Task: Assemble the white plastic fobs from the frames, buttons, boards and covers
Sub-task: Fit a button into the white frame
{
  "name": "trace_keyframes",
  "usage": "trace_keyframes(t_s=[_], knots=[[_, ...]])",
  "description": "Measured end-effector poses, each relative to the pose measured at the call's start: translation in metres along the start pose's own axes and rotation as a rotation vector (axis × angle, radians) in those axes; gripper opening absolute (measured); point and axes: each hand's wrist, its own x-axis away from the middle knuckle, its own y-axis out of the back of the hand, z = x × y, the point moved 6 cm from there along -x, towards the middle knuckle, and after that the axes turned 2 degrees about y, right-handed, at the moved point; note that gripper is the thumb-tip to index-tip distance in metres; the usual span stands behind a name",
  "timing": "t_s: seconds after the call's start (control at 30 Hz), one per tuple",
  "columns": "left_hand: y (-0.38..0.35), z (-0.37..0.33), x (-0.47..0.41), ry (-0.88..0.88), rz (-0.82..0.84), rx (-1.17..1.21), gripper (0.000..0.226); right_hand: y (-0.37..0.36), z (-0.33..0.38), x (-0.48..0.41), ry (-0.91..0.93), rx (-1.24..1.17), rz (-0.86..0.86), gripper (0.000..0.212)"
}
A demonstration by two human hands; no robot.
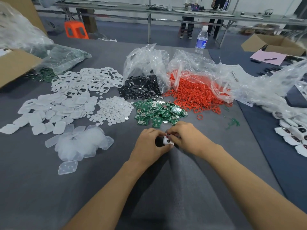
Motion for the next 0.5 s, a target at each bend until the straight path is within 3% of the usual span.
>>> trace_keyframes(t_s=[0.13, 0.37, 0.5], knots=[[0.001, -0.001, 0.000, 0.012, 0.004, 0.018, 0.036, -0.005, -0.003, -0.003, 0.020, -0.002, 0.021, 0.022], [-0.001, -0.003, -0.001, -0.025, 0.018, 0.007, 0.032, -0.001, -0.015, -0.003, 0.052, -0.151, -0.091, 0.012], [-0.003, -0.004, -0.001, -0.054, 0.042, -0.008, 0.031, 0.001, -0.018, -0.012, 0.062, -0.192, -0.034, 0.010]])
